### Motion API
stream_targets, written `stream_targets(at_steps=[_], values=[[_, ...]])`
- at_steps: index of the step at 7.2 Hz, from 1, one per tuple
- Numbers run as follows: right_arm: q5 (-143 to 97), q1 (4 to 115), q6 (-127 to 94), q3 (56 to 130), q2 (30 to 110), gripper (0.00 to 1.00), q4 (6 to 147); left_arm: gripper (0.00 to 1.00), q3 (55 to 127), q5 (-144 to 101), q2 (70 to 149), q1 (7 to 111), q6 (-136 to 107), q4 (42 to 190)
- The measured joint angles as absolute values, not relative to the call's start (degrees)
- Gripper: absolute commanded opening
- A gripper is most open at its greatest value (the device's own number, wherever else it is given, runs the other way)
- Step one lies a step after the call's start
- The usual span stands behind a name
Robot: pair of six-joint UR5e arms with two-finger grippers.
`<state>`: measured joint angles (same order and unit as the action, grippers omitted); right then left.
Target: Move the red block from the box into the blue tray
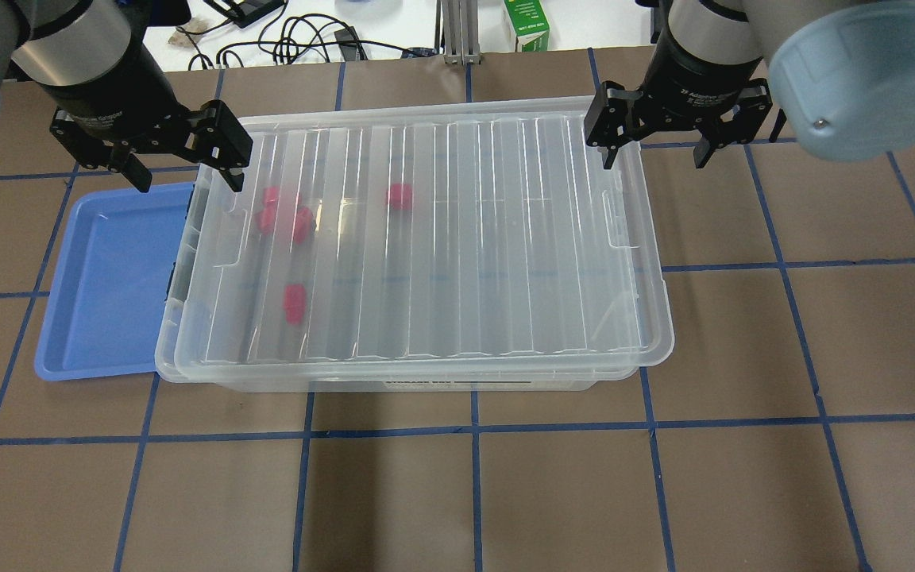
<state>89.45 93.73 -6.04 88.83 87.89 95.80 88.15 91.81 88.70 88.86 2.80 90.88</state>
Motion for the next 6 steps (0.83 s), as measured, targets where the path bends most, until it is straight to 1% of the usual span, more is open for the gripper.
stream_targets(at_steps=[2,4,6], values=[[88.9,90.3,-2.8,90.3,88.0,1.0,96.4,1.0,88.2,91.8,88.7,88.9,2.8,90.9],[88.9,89.5,-2.2,95.8,87.0,1.0,102.0,1.0,88.2,91.9,88.6,88.9,2.8,90.8],[88.9,89.4,-2.2,98.8,82.6,1.0,108.7,1.0,88.2,91.8,88.6,88.9,2.8,90.8]])
